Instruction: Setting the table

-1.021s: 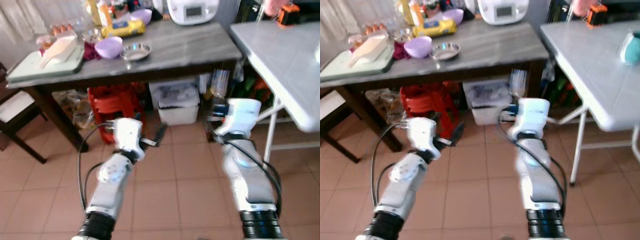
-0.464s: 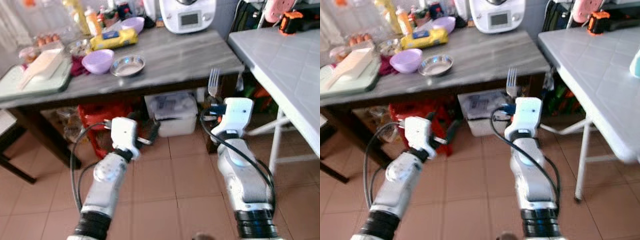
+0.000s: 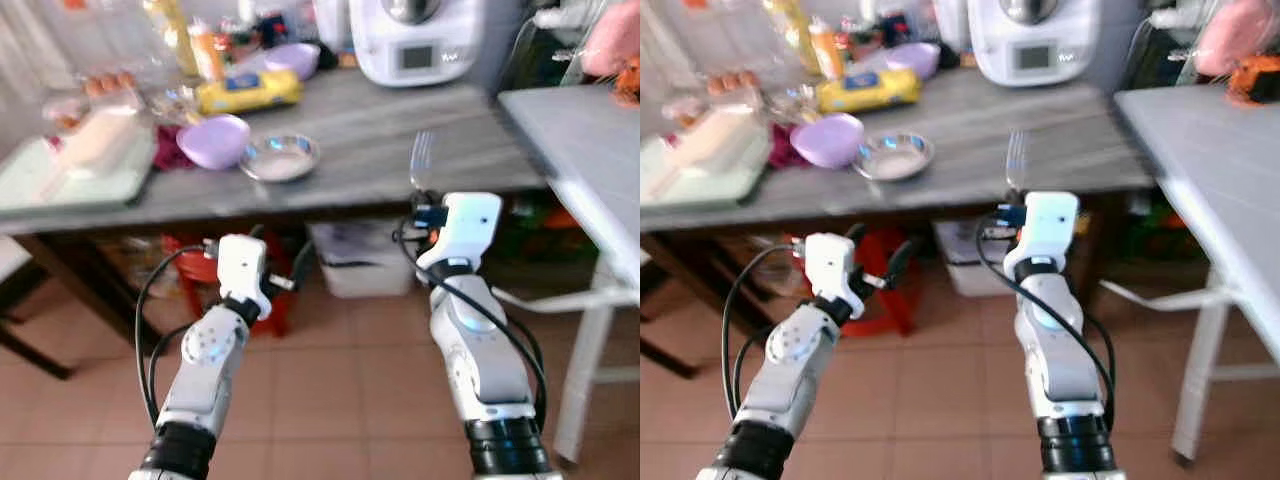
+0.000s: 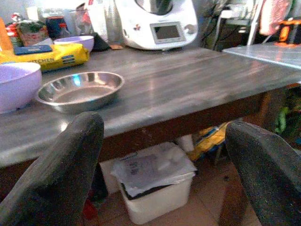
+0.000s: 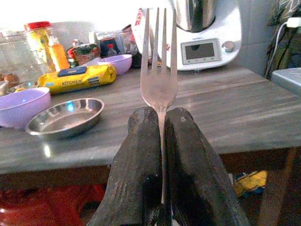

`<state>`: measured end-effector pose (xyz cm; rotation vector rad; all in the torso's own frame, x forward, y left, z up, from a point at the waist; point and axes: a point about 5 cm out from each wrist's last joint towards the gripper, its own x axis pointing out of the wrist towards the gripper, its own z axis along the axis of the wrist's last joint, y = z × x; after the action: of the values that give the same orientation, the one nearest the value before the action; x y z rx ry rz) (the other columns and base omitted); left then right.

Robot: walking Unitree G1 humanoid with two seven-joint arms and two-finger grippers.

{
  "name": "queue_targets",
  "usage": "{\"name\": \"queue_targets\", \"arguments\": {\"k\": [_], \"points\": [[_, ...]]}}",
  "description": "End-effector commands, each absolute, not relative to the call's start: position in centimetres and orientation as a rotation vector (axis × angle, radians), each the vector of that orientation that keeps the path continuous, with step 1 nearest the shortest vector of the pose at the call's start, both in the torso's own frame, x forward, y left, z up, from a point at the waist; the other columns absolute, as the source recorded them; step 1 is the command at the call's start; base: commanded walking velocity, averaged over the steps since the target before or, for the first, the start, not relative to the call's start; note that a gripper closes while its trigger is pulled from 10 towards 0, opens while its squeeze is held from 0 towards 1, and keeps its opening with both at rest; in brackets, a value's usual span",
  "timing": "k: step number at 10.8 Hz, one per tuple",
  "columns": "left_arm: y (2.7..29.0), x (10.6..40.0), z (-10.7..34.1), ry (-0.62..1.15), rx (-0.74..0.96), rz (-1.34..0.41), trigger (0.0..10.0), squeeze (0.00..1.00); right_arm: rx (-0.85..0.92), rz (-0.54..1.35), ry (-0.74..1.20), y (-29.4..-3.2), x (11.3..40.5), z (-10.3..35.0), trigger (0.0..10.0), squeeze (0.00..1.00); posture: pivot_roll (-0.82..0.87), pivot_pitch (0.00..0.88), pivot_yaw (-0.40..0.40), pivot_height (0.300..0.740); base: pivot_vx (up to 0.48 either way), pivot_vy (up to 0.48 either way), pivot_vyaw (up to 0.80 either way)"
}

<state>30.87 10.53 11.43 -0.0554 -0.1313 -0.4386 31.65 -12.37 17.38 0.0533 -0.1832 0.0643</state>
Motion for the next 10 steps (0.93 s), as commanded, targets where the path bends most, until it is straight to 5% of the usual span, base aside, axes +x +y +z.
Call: {"name": "queue_targets", "arguments": {"k": [1,10], "points": [[10.15,30.85,11.73,-0.144,-0.050,-0.453,10.0,0.00,0.049,0.042,-0.180,-12.93,31.71,17.32,10.0,0.00,-0.07,0.067,0.115,0.740,0.480,0.000,0.00],[10.23,30.71,11.87,-0.154,-0.058,-0.466,10.0,0.00,0.057,0.037,-0.178,-12.76,31.66,17.17,10.0,0.00,-0.07,0.062,0.117,0.740,0.427,0.000,0.00]]}}
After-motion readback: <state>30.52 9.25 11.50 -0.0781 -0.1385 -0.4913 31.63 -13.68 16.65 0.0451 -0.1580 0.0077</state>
